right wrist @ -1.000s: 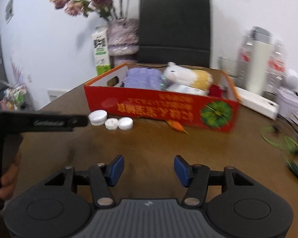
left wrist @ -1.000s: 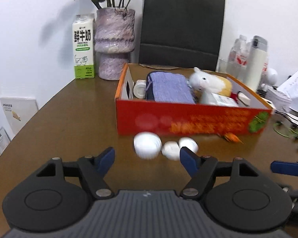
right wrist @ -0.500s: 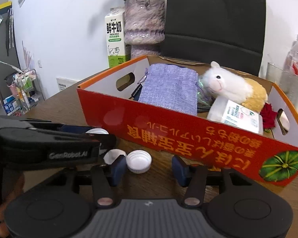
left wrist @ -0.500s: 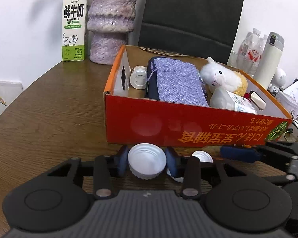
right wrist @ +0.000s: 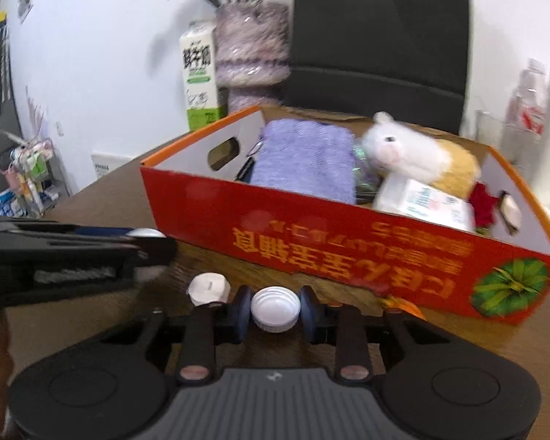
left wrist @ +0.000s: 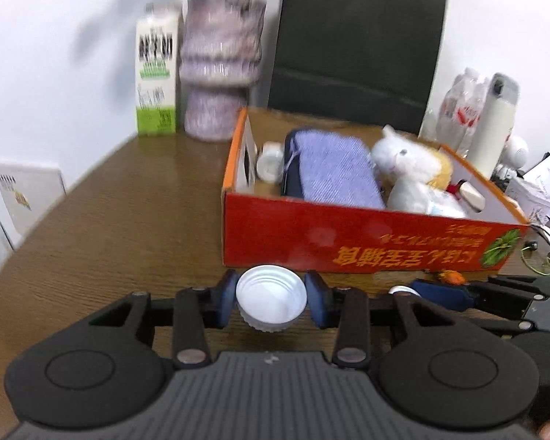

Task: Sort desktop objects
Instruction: 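Grasp a large white bottle cap with the left tool while the right tool grasps another cap, then carry both white caps toward the cardboard box with both tools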

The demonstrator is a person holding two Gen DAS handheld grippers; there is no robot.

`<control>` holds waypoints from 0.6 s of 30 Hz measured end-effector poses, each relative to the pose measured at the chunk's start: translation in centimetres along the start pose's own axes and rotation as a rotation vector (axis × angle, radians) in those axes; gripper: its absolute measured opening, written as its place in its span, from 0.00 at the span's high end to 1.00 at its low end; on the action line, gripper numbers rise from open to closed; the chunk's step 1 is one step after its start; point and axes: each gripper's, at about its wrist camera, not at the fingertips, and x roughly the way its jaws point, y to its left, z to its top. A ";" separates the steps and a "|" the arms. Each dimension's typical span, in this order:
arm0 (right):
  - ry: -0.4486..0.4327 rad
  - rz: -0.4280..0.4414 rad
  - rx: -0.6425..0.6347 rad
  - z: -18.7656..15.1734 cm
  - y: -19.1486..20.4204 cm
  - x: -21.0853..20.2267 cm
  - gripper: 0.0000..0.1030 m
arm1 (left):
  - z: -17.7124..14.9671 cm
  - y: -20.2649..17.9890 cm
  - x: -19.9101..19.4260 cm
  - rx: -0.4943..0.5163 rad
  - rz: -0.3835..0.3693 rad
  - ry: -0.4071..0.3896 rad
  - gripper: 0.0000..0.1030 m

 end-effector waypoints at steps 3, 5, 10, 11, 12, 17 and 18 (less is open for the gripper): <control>-0.020 -0.019 0.018 -1.1 -0.6 -2.9 0.74 | -0.8 -0.8 -3.0 0.012 -0.013 -0.038 0.61; -0.029 -0.047 0.018 -2.2 -0.7 -4.8 0.73 | -1.7 -1.5 -5.0 0.025 -0.023 -0.053 0.61; -0.046 -0.077 0.031 -5.3 -0.4 -9.3 0.73 | -4.4 -3.3 -9.2 0.059 -0.062 -0.051 0.61; -0.049 -0.077 0.040 -5.8 -0.4 -10.1 0.73 | -5.0 -3.6 -9.9 0.063 -0.074 -0.045 0.61; -0.051 -0.076 0.053 -6.6 -0.4 -11.1 0.73 | -5.7 -4.0 -10.5 0.072 -0.088 -0.038 0.61; -0.063 -0.084 0.091 -9.7 0.0 -15.3 0.73 | -8.7 -5.7 -13.9 0.125 -0.101 -0.032 0.61; -0.059 -0.082 0.094 -10.4 0.1 -16.1 0.73 | -9.2 -5.8 -14.3 0.134 -0.099 -0.026 0.61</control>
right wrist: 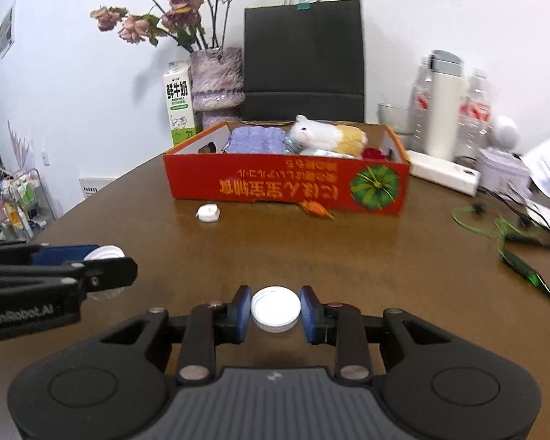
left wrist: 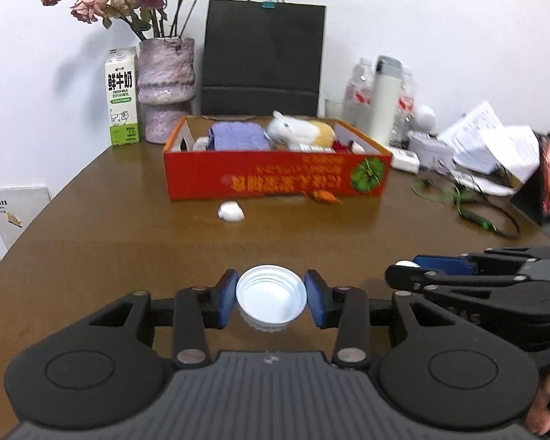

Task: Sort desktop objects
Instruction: 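Carry both white caps toward the cardboard box with both tools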

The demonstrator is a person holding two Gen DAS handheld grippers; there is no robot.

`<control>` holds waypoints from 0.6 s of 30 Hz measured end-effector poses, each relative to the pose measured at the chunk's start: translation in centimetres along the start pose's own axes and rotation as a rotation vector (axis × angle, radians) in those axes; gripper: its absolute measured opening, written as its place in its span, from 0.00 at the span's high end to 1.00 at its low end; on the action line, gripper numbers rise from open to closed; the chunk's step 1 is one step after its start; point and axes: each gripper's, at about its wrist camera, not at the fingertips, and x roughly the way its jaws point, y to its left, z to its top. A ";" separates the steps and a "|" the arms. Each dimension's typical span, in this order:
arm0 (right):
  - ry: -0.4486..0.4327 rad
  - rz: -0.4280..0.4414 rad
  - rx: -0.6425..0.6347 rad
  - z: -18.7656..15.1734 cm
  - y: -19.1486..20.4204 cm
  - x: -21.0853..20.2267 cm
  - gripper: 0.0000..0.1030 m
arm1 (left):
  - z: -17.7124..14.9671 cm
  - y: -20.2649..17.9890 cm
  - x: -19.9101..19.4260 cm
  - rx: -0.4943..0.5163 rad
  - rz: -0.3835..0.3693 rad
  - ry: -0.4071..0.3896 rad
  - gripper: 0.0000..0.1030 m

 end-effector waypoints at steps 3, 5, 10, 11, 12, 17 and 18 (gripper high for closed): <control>-0.003 -0.002 -0.010 -1.6 0.1 -2.5 0.73 | -1.2 -0.3 -1.8 -0.014 0.000 0.007 0.61; -0.011 0.004 0.013 -2.4 -0.1 -4.2 0.73 | -1.8 -0.3 -3.0 -0.028 0.007 0.002 0.61; -0.025 -0.019 0.025 -4.6 0.5 -7.1 0.73 | -3.8 -0.2 -6.3 -0.048 0.026 -0.017 0.61; -0.026 -0.020 0.018 -5.0 0.8 -7.6 0.73 | -4.1 -0.1 -6.8 -0.057 0.029 -0.014 0.61; -0.025 -0.019 0.010 -5.4 1.1 -7.9 0.73 | -4.4 0.1 -7.3 -0.061 0.030 -0.015 0.61; -0.029 -0.021 0.004 -6.5 1.9 -9.0 0.73 | -4.8 0.2 -8.4 -0.053 0.056 -0.034 0.61; -0.029 -0.021 0.001 -6.6 1.9 -9.1 0.73 | -4.8 0.3 -8.3 -0.057 0.055 -0.030 0.61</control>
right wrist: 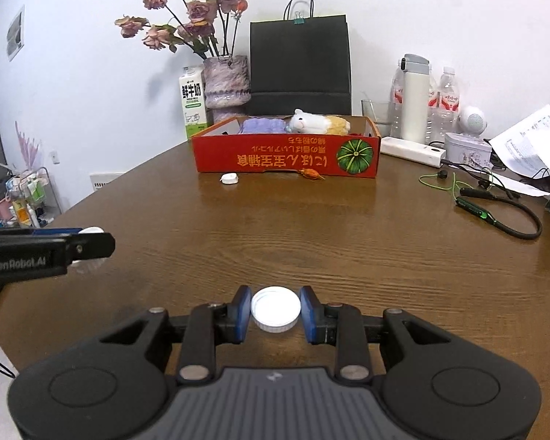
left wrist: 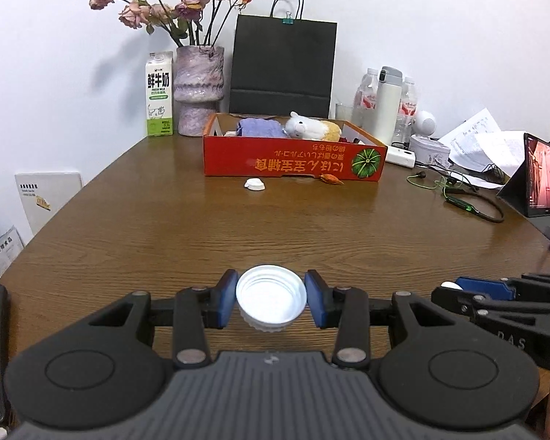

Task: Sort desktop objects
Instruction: 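Carry both white caps toward the cardboard box with both tools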

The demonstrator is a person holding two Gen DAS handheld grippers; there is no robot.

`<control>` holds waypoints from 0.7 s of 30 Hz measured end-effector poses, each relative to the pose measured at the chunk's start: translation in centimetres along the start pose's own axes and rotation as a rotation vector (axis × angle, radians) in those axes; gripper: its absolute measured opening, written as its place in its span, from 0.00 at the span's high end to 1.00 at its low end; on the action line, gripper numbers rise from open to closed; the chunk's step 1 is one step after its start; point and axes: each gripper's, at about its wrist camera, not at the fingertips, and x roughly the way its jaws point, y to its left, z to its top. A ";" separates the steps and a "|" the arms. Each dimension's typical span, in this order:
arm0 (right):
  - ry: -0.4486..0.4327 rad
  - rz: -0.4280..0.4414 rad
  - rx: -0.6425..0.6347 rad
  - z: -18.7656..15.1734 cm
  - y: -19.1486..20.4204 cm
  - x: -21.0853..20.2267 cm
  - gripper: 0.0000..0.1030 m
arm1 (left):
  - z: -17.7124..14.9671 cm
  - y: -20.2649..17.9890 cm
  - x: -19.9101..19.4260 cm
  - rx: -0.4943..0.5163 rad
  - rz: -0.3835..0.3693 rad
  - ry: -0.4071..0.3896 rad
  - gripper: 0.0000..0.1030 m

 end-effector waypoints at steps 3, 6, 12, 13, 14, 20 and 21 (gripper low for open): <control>-0.009 0.000 -0.003 -0.2 0.0 -0.2 0.73 | -0.1 -0.1 0.1 -0.003 0.002 0.002 0.61; -0.018 0.001 0.008 0.0 -0.2 -0.4 0.73 | -0.2 -0.2 0.2 -0.009 -0.006 0.012 0.61; -0.051 0.013 0.003 1.0 -0.1 -0.7 0.73 | 0.4 -0.3 0.0 -0.011 -0.010 -0.013 0.61; -0.055 0.016 -0.003 1.2 0.0 -0.7 0.73 | 0.7 -0.2 0.0 -0.016 -0.009 -0.017 0.61; -0.059 0.019 -0.004 1.5 0.0 -0.6 0.73 | 1.0 -0.1 0.0 -0.019 -0.010 -0.020 0.61; -0.089 0.029 -0.014 5.0 -1.0 -0.2 0.73 | 4.8 0.7 1.0 -0.028 -0.019 -0.046 0.61; -0.099 0.035 -0.010 5.9 -1.3 -0.1 0.73 | 5.8 1.0 1.3 -0.038 -0.028 -0.050 0.61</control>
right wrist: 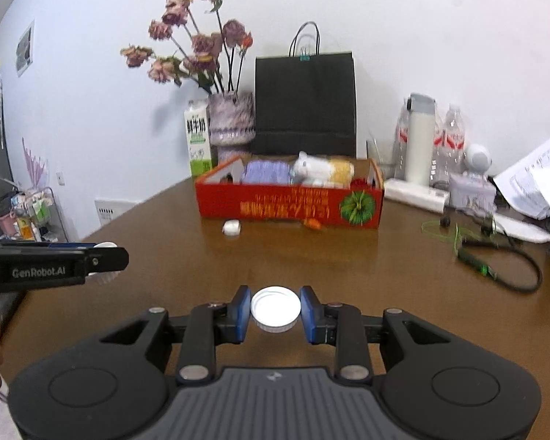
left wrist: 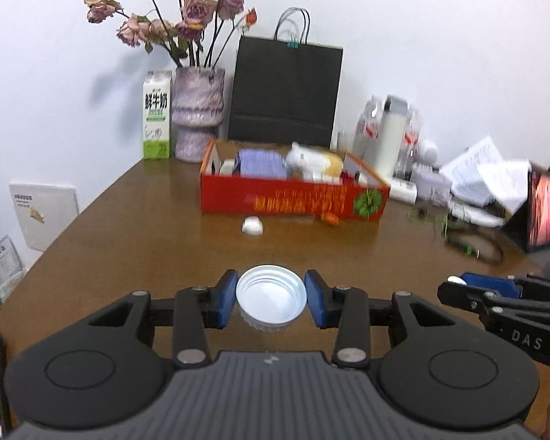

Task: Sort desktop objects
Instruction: 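Carry both white caps toward the cardboard box with both tools, then release the white caps into the box with both tools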

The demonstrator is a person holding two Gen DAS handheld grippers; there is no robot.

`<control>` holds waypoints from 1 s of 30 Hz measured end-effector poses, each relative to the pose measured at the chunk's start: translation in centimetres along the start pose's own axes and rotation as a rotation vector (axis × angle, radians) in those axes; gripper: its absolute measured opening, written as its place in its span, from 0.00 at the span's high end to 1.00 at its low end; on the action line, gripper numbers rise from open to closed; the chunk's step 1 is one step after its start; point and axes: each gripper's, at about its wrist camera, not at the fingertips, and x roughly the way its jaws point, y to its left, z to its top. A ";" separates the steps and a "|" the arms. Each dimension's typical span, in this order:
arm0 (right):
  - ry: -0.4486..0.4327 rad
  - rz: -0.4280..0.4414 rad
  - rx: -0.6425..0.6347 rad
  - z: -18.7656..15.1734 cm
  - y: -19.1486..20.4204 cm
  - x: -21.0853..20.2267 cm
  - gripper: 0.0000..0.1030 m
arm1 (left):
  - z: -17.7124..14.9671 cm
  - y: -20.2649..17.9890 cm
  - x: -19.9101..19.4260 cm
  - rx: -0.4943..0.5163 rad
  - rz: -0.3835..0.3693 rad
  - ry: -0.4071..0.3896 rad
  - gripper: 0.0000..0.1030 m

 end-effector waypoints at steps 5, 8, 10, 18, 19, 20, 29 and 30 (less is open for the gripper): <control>-0.042 0.053 0.016 5.3 -1.8 2.4 0.73 | 5.9 1.8 3.0 -0.033 -0.043 0.013 0.61; -0.078 0.055 0.004 8.8 -2.5 4.6 0.73 | 9.5 2.7 5.8 -0.029 -0.053 0.026 0.61; -0.109 0.028 -0.016 11.3 -2.8 6.4 0.73 | 11.8 3.1 8.1 -0.021 -0.039 0.031 0.61; 0.052 0.117 -0.012 19.9 -3.6 18.0 0.73 | 18.7 4.4 18.6 -0.012 -0.016 0.106 0.61; 0.112 0.127 -0.002 20.7 -3.7 20.5 0.73 | 19.2 4.5 20.3 -0.010 -0.019 0.141 0.61; 0.171 0.143 0.001 21.2 -3.8 22.6 0.73 | 19.6 4.5 22.0 -0.001 -0.008 0.165 0.61; 0.463 0.067 0.050 19.4 -4.4 38.0 0.73 | 17.8 5.3 34.4 0.039 0.081 0.337 0.60; 0.448 0.069 0.052 19.3 -4.3 38.2 0.74 | 17.5 5.2 35.1 0.049 0.071 0.361 0.60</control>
